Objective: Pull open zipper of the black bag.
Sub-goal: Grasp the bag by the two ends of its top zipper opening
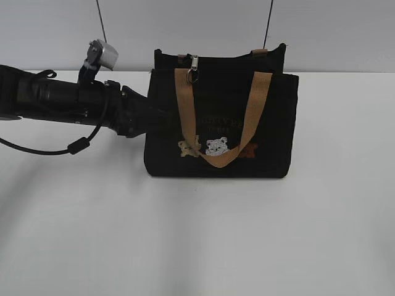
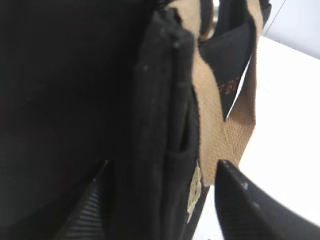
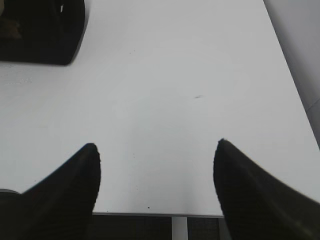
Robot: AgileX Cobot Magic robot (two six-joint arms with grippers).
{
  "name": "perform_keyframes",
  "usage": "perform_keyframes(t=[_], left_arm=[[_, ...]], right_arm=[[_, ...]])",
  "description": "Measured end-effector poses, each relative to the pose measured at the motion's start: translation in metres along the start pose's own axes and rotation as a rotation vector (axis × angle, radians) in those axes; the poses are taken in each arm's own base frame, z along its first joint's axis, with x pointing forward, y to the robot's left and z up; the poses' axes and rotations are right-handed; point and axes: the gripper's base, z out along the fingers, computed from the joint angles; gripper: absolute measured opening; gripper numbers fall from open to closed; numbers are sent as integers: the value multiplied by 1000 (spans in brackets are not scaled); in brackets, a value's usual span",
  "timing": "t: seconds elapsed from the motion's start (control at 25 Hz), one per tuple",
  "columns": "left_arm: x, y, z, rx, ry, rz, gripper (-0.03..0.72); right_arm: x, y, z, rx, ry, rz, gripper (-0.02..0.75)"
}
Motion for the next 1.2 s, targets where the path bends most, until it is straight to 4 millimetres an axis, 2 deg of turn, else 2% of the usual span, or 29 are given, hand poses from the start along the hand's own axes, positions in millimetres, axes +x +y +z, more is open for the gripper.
perform_keyframes(t=[0.12, 0.2, 0.32, 0.4, 0.8, 1.0, 1.2], left_arm=[[-1, 0, 0, -2, 0, 2, 316], [-1, 0, 0, 0, 2, 5, 185], [0, 0, 0, 1, 5, 7, 63], [0, 0, 0, 1, 5, 7, 42], [0, 0, 0, 2, 6, 8, 36], [0, 0, 0, 2, 6, 8, 36], [0, 0, 0, 4, 6, 9, 36]], right_arm=[[0, 0, 0, 0, 0, 0, 536], [0, 0, 0, 0, 0, 0, 536], [0, 0, 0, 0, 0, 0, 536], [0, 0, 0, 0, 0, 0, 536], [-2, 2, 0, -25, -5, 7, 536], [-37, 12, 10, -187, -26, -34, 536], [-70, 25, 45, -394, -8, -124, 536]])
